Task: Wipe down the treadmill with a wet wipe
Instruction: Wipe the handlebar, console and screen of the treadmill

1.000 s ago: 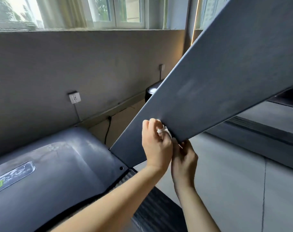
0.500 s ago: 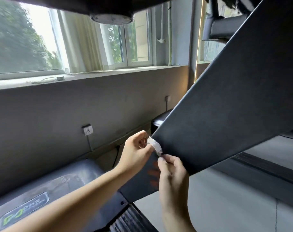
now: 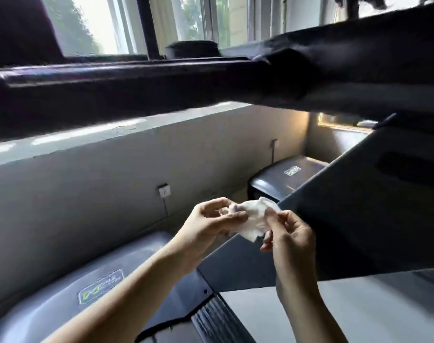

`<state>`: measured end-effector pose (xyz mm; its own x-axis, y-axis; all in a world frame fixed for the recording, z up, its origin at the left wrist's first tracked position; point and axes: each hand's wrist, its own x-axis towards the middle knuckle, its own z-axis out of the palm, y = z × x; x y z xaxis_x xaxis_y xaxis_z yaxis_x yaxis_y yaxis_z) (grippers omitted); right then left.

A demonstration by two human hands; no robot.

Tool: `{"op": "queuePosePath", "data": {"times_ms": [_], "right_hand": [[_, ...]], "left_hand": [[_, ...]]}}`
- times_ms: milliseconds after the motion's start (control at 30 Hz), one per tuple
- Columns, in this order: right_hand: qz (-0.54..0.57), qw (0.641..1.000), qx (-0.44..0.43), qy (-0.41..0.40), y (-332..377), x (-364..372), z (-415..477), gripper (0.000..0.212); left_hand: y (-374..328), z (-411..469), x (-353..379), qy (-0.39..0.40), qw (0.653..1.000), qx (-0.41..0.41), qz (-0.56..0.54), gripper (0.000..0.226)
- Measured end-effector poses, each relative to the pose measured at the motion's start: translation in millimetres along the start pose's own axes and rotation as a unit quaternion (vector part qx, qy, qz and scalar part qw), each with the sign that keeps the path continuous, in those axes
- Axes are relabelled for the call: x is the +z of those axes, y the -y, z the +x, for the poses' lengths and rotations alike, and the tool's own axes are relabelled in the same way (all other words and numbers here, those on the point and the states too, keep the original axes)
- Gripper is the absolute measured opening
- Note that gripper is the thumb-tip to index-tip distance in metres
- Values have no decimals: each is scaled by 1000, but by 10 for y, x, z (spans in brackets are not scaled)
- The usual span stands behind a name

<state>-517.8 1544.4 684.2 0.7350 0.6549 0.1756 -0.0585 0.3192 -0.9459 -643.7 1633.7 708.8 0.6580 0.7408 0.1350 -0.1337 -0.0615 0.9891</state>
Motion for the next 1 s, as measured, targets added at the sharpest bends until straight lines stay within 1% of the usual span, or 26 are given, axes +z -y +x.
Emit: {"op": "queuePosePath", "data": {"times_ms": [67,133,233,333,400,467,500,567,633,667,700,767,800,833,867,900,967,1000], "right_hand": [[13,999,34,2,243,19,-27,22],[24,997,67,7,521,45,-55,17],[34,994,105,10,958,65,-181,13],[32,989,141,-30,1397,111,-311,25],[27,986,162,-25,1684,99,-402,10],[-9,984,178,-5,1954,43,-416,7],[-33,984,175,2,2079,5,-423,11],[-74,982,173,-7,2346,-99,-413,18],[-77,978,190,-25,2613,-209,-400,15],[-62,978,200,-22,2741,-248,-401,11],[-37,976,217,-5,2865,-283,-399,8],[-11,966,250,62,3136,-305,-356,24],[-13,961,258,100,3266,-298,-340,26],[-17,957,260,128,3378,-279,-320,22],[-21,956,257,139,3467,-267,-299,16],[-24,957,256,133,3546,-244,-257,10],[-24,959,262,103,3604,-214,-181,4],[-15,959,269,91,3609,-187,-150,4]], "left_hand": [[-196,-42,39,-11,996,-40,-76,15],[-426,-103,103,-10,989,-72,-129,15],[-788,-286,305,-45,973,-131,-184,40],[-1154,-440,504,-70,968,-179,-161,44],[-1387,-563,618,-79,970,-197,-122,41],[-1664,-637,727,-77,969,-211,-102,28],[-1769,-676,781,-65,968,-219,-106,23],[-2051,-731,888,-34,961,-241,-130,26],[-2328,-760,948,11,956,-253,-145,36],[-2453,-765,972,21,955,-256,-151,38],[-2549,-771,981,18,954,-256,-155,37],[-2774,-739,1014,0,952,-260,-163,26],[-2914,-708,1032,-5,952,-262,-158,20],[-3002,-673,1033,-5,955,-261,-144,15],[-3113,-628,1039,-15,956,-265,-128,16],[-3196,-577,995,-20,959,-263,-107,22],[-3333,-460,874,-37,961,-261,-81,34],[-3401,-388,810,-50,961,-257,-83,32]]}}
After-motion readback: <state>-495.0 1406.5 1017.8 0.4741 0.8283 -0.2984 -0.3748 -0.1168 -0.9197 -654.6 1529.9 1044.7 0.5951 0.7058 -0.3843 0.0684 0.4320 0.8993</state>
